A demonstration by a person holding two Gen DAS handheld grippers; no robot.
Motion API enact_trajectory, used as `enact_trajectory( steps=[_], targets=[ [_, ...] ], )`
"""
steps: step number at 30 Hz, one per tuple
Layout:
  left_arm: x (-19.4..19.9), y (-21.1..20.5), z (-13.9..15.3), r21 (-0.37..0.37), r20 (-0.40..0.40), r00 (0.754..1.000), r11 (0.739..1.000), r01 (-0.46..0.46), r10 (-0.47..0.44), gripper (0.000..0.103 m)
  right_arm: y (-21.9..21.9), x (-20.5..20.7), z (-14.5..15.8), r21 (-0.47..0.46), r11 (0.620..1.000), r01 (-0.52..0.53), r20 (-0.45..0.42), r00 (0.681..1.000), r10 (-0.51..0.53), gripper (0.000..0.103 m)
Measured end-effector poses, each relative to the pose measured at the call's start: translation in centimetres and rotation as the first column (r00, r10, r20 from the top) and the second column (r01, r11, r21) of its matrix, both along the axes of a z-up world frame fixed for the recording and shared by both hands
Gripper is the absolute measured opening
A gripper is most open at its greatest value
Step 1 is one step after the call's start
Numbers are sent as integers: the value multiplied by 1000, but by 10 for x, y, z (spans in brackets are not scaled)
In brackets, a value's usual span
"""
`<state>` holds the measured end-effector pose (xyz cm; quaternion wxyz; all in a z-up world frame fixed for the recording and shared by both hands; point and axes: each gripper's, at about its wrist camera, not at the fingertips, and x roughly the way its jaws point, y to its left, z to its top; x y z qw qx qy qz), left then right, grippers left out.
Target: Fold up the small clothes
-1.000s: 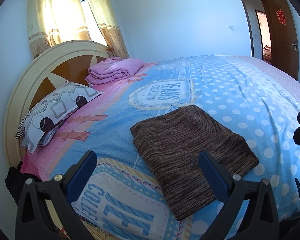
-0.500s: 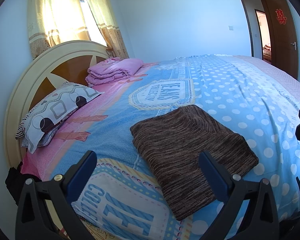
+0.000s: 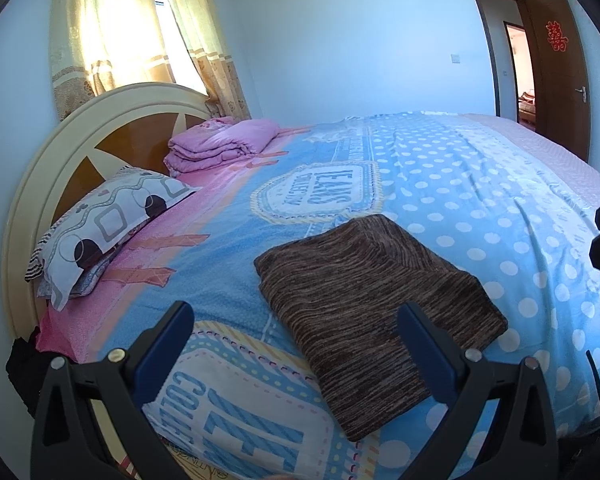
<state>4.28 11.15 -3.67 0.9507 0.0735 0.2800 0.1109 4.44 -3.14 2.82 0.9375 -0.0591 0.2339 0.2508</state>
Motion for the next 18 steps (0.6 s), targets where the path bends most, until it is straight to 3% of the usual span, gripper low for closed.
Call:
enact_trajectory(
  steps=[18],
  targets=[
    [-2,32,16,3,68,994,996,-84,84,103,4,-8,5,-9,1000,-8,46,999,9,59]
  ],
)
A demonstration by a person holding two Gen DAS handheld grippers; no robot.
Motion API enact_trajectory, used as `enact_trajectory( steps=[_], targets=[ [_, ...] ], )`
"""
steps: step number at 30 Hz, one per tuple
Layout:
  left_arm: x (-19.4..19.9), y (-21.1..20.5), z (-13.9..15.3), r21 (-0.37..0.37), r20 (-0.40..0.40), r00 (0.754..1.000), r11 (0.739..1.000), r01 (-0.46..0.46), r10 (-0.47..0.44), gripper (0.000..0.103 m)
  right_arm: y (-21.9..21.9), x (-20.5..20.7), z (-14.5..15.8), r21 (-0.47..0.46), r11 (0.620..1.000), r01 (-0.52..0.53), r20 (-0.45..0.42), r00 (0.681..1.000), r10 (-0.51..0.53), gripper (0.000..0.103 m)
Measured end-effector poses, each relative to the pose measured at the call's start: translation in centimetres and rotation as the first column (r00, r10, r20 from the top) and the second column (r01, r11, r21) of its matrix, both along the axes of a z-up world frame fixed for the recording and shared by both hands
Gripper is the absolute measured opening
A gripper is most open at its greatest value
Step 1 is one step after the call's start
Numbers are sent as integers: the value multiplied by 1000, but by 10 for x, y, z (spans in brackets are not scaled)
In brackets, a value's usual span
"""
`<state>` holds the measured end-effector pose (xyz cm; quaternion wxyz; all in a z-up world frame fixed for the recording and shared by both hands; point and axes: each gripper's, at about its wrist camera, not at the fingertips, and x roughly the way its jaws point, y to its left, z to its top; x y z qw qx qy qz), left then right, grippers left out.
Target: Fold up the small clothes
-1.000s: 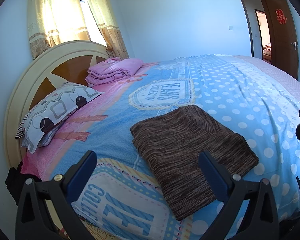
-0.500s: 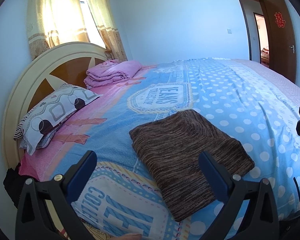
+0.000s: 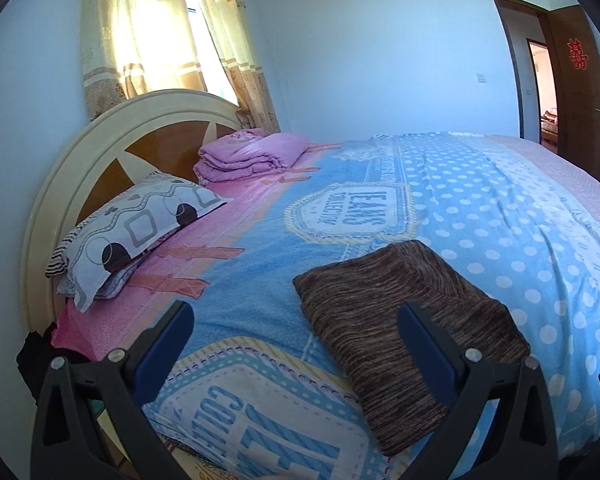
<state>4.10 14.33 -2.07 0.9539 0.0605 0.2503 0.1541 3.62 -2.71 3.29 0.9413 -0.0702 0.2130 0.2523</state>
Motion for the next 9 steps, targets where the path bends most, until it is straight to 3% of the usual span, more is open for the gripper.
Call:
enact_trajectory(
  steps=[9],
  targets=[
    [1,9,-5,-2,4,1000,1000,-28,28,103,5,1,-4,-15,1000,-7,-13,1000,7,59]
  ],
)
